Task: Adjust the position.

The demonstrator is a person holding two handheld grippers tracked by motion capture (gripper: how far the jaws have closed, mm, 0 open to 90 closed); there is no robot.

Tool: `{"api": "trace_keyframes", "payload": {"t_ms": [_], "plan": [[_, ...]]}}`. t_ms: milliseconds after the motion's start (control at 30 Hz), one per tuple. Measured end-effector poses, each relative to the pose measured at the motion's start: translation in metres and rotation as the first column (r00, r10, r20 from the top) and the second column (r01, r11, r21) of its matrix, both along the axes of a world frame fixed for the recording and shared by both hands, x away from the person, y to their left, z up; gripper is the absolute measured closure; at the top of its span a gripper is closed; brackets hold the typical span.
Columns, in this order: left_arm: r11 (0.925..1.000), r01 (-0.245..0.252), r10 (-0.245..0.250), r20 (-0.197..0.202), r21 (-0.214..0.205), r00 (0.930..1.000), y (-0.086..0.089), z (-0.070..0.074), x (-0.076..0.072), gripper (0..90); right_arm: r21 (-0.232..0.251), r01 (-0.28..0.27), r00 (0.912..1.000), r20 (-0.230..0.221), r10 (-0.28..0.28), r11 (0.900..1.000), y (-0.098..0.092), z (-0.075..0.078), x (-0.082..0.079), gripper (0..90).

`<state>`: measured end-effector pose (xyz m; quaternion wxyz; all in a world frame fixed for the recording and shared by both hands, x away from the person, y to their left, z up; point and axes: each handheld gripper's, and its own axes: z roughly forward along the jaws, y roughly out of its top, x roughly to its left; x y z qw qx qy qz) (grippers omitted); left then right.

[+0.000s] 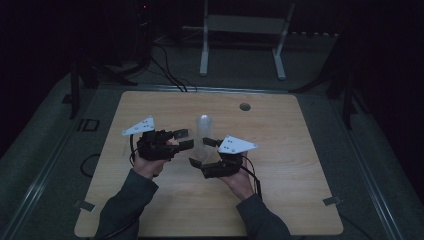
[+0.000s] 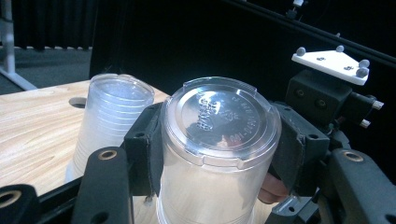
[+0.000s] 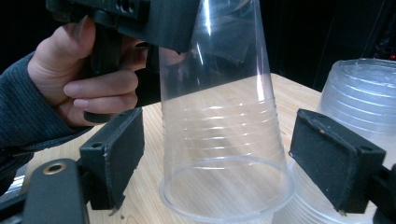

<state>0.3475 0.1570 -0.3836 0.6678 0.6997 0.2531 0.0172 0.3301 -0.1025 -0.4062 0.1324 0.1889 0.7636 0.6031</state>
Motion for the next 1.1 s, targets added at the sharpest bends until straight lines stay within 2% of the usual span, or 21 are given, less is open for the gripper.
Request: {"api": "trace_keyframes", "payload": {"t_ms": [467,767,967,1100], "plan": [[0.9998,0.015,-0.015,-0.007,-0.01,0.9999,-0.0035,-0.0009,-0.0001,41.5,-0.037,0.006,1.0,0.006,-0.006,0.9993,0.0076,-0.0029,0.0016,18.2],[0.9995,0.022,-0.023,-0.008,-0.023,0.9997,-0.0024,-0.0001,0.0002,41.4,-0.07,0.018,0.9994,0.03,-0.016,0.9974,0.0095,-0.0018,0.0003,27.3],[0.9992,0.034,-0.034,-0.005,-0.019,0.9994,-0.0033,0.0,0.0005,40.5,-0.078,0.017,0.9993,0.033,-0.015,0.9968,0.009,-0.0017,0.0001,28.6],[0.9991,0.041,-0.041,-0.008,-0.007,0.9991,-0.0051,0.0008,0.0005,33.3,-0.084,0.016,0.9993,0.035,-0.013,0.9964,0.0088,-0.0013,-0.0002,28.8]]}}
